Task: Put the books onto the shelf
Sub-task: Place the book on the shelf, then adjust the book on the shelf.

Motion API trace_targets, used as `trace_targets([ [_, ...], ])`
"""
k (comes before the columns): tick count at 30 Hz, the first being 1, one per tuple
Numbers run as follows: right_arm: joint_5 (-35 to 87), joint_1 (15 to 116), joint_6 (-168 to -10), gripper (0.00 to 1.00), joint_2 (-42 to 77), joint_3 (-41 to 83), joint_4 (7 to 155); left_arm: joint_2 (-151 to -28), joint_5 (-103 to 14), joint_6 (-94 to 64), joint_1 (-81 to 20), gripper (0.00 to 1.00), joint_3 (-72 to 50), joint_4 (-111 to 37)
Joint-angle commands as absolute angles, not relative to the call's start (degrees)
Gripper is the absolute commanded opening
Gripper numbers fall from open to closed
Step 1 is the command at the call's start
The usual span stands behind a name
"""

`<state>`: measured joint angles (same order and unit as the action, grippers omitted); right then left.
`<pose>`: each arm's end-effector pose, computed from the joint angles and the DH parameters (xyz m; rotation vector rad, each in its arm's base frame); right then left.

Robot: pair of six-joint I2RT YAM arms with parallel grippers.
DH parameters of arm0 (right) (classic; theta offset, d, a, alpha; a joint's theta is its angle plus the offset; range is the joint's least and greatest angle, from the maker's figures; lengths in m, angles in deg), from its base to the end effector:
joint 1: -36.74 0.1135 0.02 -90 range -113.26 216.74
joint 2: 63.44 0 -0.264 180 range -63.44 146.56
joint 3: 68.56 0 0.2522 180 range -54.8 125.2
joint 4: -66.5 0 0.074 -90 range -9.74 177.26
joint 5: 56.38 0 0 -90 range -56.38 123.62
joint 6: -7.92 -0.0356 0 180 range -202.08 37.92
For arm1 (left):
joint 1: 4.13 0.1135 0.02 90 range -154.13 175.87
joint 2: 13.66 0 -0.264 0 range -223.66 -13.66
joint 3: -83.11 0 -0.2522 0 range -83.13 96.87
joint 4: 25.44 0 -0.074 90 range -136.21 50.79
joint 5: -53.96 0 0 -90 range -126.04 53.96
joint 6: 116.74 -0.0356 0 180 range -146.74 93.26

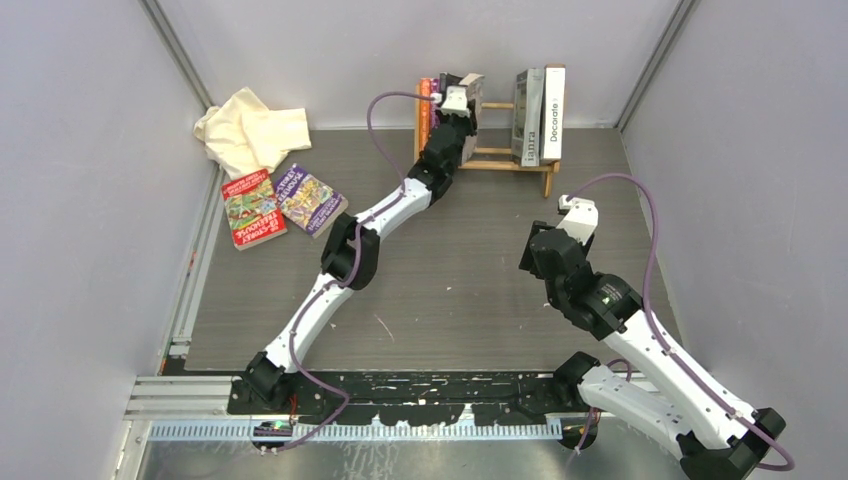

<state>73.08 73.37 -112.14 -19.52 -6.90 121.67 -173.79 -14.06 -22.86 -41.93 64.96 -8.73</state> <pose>0.1344 0.0717 0.3118 0.2424 2.0454 -0.0570 0.4996 -0.3706 0.2446 0.0421 1.2821 -0.3865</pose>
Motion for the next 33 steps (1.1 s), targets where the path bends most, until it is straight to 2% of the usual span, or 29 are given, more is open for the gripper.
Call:
trace_targets([
  [1, 72.8, 73.1, -112.0, 0.64, -19.1, -5.2, 120.1, -171.1, -11.8, -24.9, -41.5, 0.45, 61.7, -0.6],
  [3, 72.5, 73.1, -111.8, 0.64, -19.0, -4.8, 120.3, -169.9, -11.6, -24.9, -41.6, 0.56, 60.1, -0.1],
  [5, 72.2, 73.1, -111.6, 0.63, -19.0, -4.3, 120.7, -168.9, -11.4, -24.9, -41.8, 0.62, 58.6, 0.6],
  [15, 71.6, 73.1, -112.1, 0.64, -21.8, -1.3, 125.0, -163.6, -9.4, -26.0, -43.8, 0.67, 56.7, 1.3],
  [21, 71.1, 73.1, -113.6, 0.64, -22.7, -0.1, 127.0, -159.7, -8.7, -26.5, -44.2, 0.75, 52.3, 2.6],
  [33, 71.0, 73.1, -114.9, 0.64, -21.7, 0.4, 126.9, -152.8, -7.8, -25.9, -44.1, 0.76, 41.7, 6.2],
])
